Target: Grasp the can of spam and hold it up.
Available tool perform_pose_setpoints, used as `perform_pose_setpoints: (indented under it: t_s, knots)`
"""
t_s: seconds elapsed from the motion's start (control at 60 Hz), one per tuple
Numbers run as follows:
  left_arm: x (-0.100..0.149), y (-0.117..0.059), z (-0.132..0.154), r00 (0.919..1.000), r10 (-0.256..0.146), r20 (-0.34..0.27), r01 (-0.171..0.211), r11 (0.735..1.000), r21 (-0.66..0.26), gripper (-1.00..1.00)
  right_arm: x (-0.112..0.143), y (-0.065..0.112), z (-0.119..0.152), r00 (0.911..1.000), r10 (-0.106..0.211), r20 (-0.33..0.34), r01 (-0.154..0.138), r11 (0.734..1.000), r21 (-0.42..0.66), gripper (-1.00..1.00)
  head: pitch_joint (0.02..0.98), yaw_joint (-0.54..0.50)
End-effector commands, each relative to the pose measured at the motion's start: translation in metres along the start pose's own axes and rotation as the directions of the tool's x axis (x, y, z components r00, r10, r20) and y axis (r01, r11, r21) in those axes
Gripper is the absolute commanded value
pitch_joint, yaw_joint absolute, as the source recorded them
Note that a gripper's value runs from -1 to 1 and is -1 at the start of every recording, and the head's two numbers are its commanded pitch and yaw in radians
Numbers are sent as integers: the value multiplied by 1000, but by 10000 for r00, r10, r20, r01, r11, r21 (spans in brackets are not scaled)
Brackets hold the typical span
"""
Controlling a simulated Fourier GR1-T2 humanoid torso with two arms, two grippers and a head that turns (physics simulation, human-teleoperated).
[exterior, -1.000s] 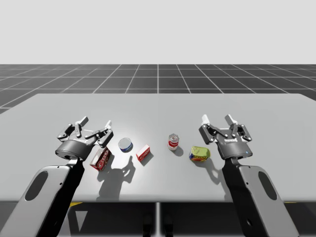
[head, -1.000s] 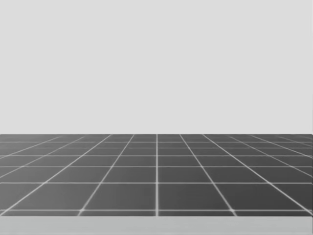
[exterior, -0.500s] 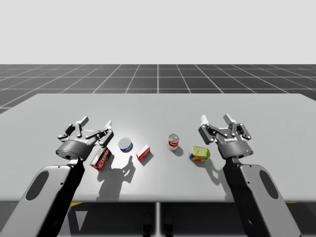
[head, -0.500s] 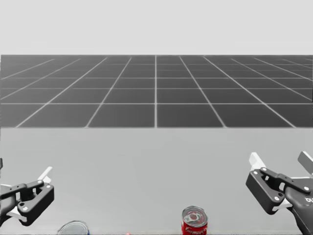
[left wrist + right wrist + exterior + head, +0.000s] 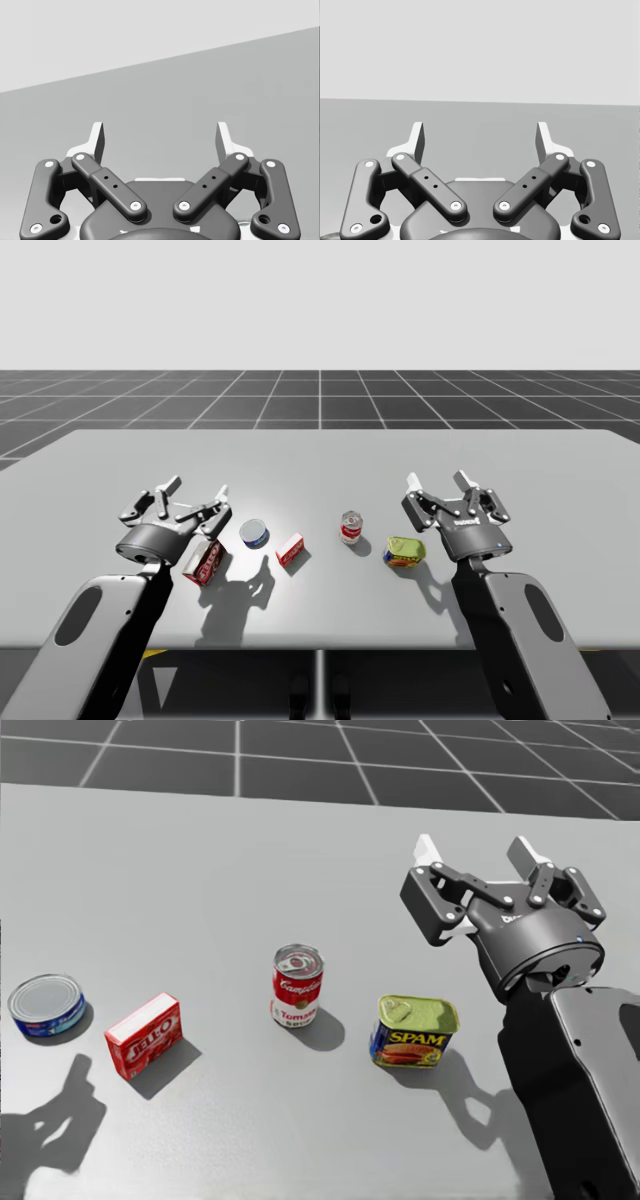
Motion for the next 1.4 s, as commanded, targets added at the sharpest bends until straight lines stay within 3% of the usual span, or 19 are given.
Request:
perform_pose_setpoints:
  t_s: [0.017,0.283,0.367,0.45,0.5,0.55,0.65,0.683,0.767,0.8,0.833,0.867,0.917,1.083,1.15,1.2,1.367,1.4]
  knots:
    - [0,-3,0,10000,-67,22,67,10000,-60,-1000,0,-1,0,9999,106,11,-106,9999,-37,-1000,803,-232]
    - [1,-7,-1,9999,-86,109,89,9997,-221,-1000,1,-1,-1,9998,199,51,-199,9997,-111,-1000,848,-291]
    - [1,-7,-1,9999,-76,97,78,9997,-228,-1000,1,1,0,9999,42,-94,-43,9999,-100,-1000,847,-293]
    - [1,-7,-1,10000,-43,73,44,9998,-207,-1000,1,6,4,9988,280,-411,-288,9994,-187,-1000,844,-295]
    - [1,-8,0,10000,-23,57,24,9998,-192,-1000,7,8,10,9984,329,-468,-351,9982,-487,-1000,842,-298]
    - [1,-8,1,10000,0,52,1,9998,-187,-1000,12,11,17,9984,188,-541,-213,9987,-455,-1000,839,-301]
    - [1,-8,2,10000,13,52,-12,9998,-209,-1000,18,20,34,9962,717,-487,-765,9917,-1031,-1000,838,-306]
    - [1,-8,2,10000,18,48,-16,9997,-226,-1000,20,24,42,9975,532,-471,-577,9934,-996,-1000,838,-307]
    - [1,-9,1,10000,17,30,-16,9997,-259,-1000,20,30,56,9976,623,-303,-655,9911,-1158,-1000,836,-306]
    - [1,-9,2,10000,8,19,-8,9997,-264,-1000,19,34,65,9978,516,-421,-560,9922,-1113,-1000,837,-308]
    - [1,-9,1,10000,6,16,-6,9996,-265,-1000,18,35,67,9977,526,-429,-572,9919,-1138,-1000,836,-308]
    - [1,-9,1,10000,10,9,-9,9996,-269,-1000,16,38,74,9965,749,-365,-785,9907,-1111,-1000,837,-310]
    - [1,-9,1,10000,-3,2,3,9997,-263,-1000,10,42,85,9968,572,-557,-632,9916,-1125,-1000,838,-311]
    - [1,-9,1,10000,-29,15,30,9996,-263,-1000,-10,52,104,9975,441,-547,-503,9917,-1179,-1000,837,-311]
    - [0,-9,2,10000,-47,12,47,9997,-251,-1000,-17,57,112,9978,78,-657,-161,9917,-1274,-1000,836,-309]
    - [0,-10,2,10000,-60,3,60,9997,-245,-1000,-23,61,117,9969,-3,-783,-94,9923,-1233,-1000,836,-307]
    - [0,-9,2,10000,-67,3,68,9997,-245,-1000,-44,72,129,9895,110,-1440,-323,9887,-1461,-1000,839,-306]
    - [0,-9,2,10000,-70,4,70,9997,-245,-1000,-46,72,129,9875,16,-1576,-258,9881,-1515,-1000,839,-306]
